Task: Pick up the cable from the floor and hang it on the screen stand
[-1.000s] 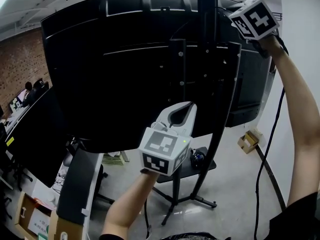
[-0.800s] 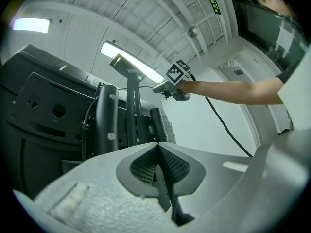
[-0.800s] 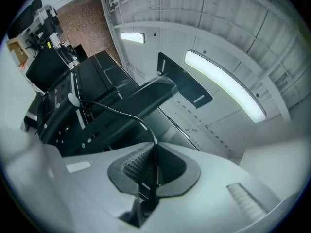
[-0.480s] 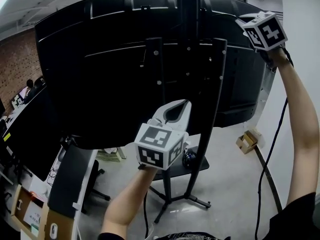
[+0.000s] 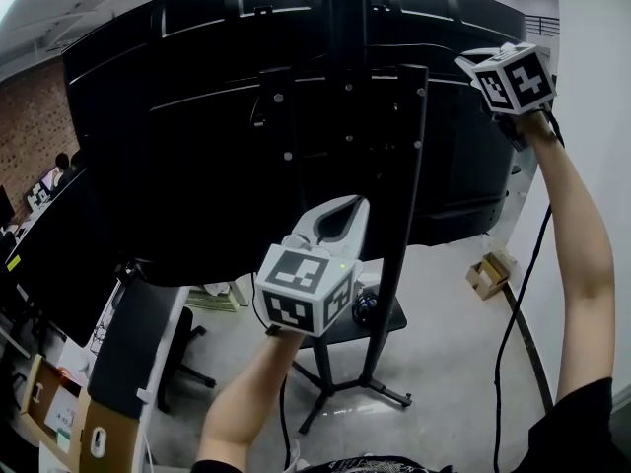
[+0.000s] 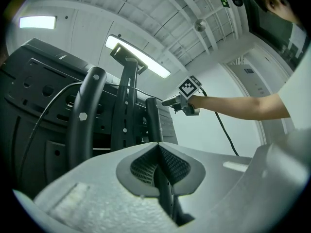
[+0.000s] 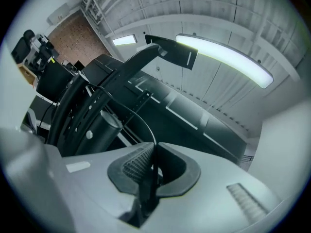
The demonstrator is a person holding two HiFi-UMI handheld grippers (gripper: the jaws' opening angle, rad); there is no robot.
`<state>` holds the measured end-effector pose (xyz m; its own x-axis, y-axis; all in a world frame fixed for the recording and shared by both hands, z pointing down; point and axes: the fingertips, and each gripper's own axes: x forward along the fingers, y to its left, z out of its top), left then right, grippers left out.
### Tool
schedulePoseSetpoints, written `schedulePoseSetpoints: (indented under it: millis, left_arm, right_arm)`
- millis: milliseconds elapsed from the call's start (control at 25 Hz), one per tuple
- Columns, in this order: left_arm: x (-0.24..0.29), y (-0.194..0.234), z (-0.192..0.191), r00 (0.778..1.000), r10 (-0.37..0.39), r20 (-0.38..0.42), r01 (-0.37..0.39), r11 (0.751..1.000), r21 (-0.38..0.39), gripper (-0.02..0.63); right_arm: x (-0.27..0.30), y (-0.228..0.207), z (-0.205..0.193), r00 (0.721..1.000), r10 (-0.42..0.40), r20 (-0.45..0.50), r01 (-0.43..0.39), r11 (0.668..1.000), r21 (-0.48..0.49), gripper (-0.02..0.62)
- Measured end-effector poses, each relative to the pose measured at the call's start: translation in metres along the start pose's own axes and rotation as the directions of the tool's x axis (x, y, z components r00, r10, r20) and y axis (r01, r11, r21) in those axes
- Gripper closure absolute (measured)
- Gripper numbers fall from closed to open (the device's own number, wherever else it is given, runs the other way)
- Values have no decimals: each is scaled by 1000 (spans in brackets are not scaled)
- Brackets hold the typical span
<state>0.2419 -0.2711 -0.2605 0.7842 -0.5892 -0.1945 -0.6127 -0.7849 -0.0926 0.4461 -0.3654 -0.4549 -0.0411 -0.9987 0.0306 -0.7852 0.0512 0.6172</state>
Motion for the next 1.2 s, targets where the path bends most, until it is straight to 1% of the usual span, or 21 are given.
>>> schedulePoseSetpoints:
  millis: [160, 280, 400, 480, 600, 720, 840, 880, 960, 1000, 1080, 1200]
  left_arm:
    - [1, -5, -4, 1000, 10, -8, -10, 1000, 2, 604]
    - [3, -9, -9, 1000, 15, -15, -15, 1000, -4, 604]
    - [7, -16, -13, 1000, 12, -26, -12, 1000, -2, 604]
    - [12, -20, -16, 999, 8, -32, -8, 1000, -1, 604]
    - [18, -27, -20, 999, -2, -38, 2, 1000, 2, 604]
    - [23, -31, -21, 999, -4, -43, 4, 1000, 5, 604]
    - [25, -32, -24, 999, 1, -47, -1, 1000, -1, 604]
    - [25, -33, -26, 999, 0, -51, -1, 1000, -4, 604]
    - [27, -37, -30, 998, -3, -63, 3, 1000, -4, 604]
    - [27, -38, -31, 998, -4, -67, 4, 1000, -2, 604]
    - [28, -38, -33, 998, 2, -71, -2, 1000, 1, 604]
    - [28, -36, -36, 997, 23, -72, -23, 1000, -6, 604]
  right_arm:
    - [13, 20, -31, 996, 85, -13, -83, 992, 98, 565]
    - [20, 34, -45, 989, 148, 5, -146, 971, 188, 565]
    - [26, 49, -52, 982, 187, 26, -187, 948, 257, 565]
    - [27, 60, -54, 976, 213, 44, -216, 936, 276, 565]
    - [27, 79, -55, 968, 241, 72, -251, 929, 272, 565]
    - [29, 93, -54, 962, 246, 116, -269, 920, 283, 565]
    - [31, 106, -61, 955, 251, 161, -287, 920, 268, 565]
    - [30, 109, -64, 947, 254, 195, -302, 913, 274, 565]
    - [26, 111, -66, 933, 245, 264, -325, 890, 320, 565]
    - [25, 110, -66, 931, 231, 281, -321, 884, 339, 565]
    - [25, 107, -65, 936, 192, 295, -291, 893, 343, 563]
    - [21, 109, -67, 939, 147, 311, -249, 914, 321, 556]
